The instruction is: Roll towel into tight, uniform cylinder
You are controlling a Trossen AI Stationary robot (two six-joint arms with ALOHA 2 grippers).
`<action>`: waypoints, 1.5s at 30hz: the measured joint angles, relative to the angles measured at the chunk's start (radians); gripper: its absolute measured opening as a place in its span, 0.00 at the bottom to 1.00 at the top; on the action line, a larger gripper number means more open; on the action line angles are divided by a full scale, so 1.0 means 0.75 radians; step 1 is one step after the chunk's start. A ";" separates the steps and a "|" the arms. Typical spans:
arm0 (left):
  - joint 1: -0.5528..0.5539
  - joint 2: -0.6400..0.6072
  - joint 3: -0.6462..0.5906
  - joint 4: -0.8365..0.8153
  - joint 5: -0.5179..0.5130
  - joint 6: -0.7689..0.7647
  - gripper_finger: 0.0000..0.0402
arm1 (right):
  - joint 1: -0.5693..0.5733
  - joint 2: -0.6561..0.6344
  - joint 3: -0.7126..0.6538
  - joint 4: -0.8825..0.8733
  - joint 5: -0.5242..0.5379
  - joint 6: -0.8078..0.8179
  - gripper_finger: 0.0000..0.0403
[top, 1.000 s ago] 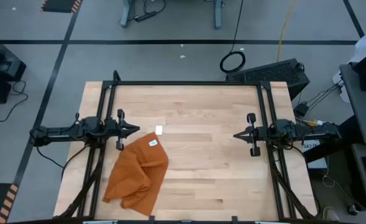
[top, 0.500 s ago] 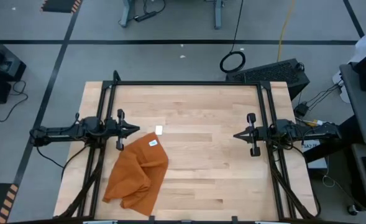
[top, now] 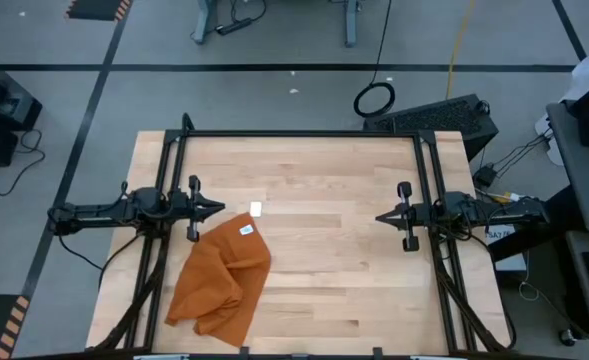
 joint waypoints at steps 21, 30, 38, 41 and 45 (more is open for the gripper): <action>0.000 0.000 0.000 0.000 0.000 0.000 0.08 | 0.000 0.000 0.000 0.000 0.000 0.000 0.00; 0.001 0.000 0.000 0.000 0.000 0.000 0.08 | 0.000 0.000 0.000 0.021 0.072 0.022 0.00; 0.000 0.000 0.000 0.000 0.000 0.000 0.08 | 0.000 0.000 0.000 0.025 0.068 0.006 0.00; 0.000 0.000 0.000 0.000 0.000 0.000 0.08 | 0.000 0.000 0.000 0.022 0.068 0.097 0.00; 0.000 0.000 0.000 0.001 0.000 0.000 0.08 | 0.000 0.007 0.037 -0.011 0.068 0.205 0.00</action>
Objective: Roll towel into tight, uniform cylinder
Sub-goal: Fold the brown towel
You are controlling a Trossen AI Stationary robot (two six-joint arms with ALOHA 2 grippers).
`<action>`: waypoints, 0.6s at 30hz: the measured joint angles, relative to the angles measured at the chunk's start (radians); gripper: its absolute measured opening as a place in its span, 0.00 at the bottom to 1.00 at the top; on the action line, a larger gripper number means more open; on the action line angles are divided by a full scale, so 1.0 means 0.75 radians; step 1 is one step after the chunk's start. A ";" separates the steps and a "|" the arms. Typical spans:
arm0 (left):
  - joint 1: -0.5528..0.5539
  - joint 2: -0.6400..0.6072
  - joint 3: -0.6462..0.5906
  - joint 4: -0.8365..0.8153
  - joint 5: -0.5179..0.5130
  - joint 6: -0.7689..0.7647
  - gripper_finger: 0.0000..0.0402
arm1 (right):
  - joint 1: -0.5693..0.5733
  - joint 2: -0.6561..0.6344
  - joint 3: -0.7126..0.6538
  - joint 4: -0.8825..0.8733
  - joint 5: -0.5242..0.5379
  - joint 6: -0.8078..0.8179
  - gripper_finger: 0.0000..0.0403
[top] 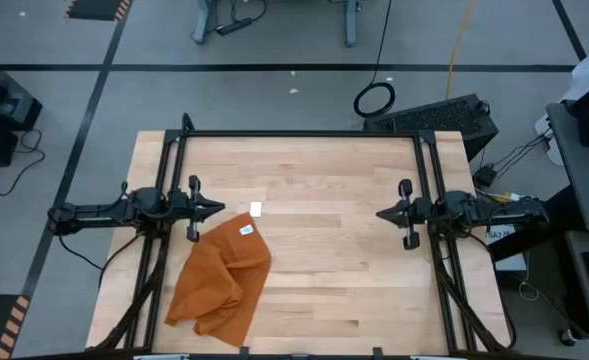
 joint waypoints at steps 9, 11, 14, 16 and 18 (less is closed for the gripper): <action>0.000 0.000 0.000 0.029 -0.001 0.001 0.08 | 0.000 0.149 0.271 -0.137 0.005 0.118 0.00; 0.000 0.000 0.000 0.030 -0.001 0.001 0.08 | 0.000 0.210 0.362 -0.190 0.005 0.132 0.00; 0.000 0.000 0.000 0.031 -0.001 0.001 0.08 | 0.000 0.328 0.525 -0.253 0.005 0.135 0.00; 0.000 0.000 0.000 0.033 -0.001 0.001 0.08 | 0.000 0.419 0.643 -0.311 0.006 0.135 0.00; 0.000 0.000 0.000 0.034 -0.006 0.001 0.08 | 0.000 0.514 0.759 -0.368 0.007 0.132 0.00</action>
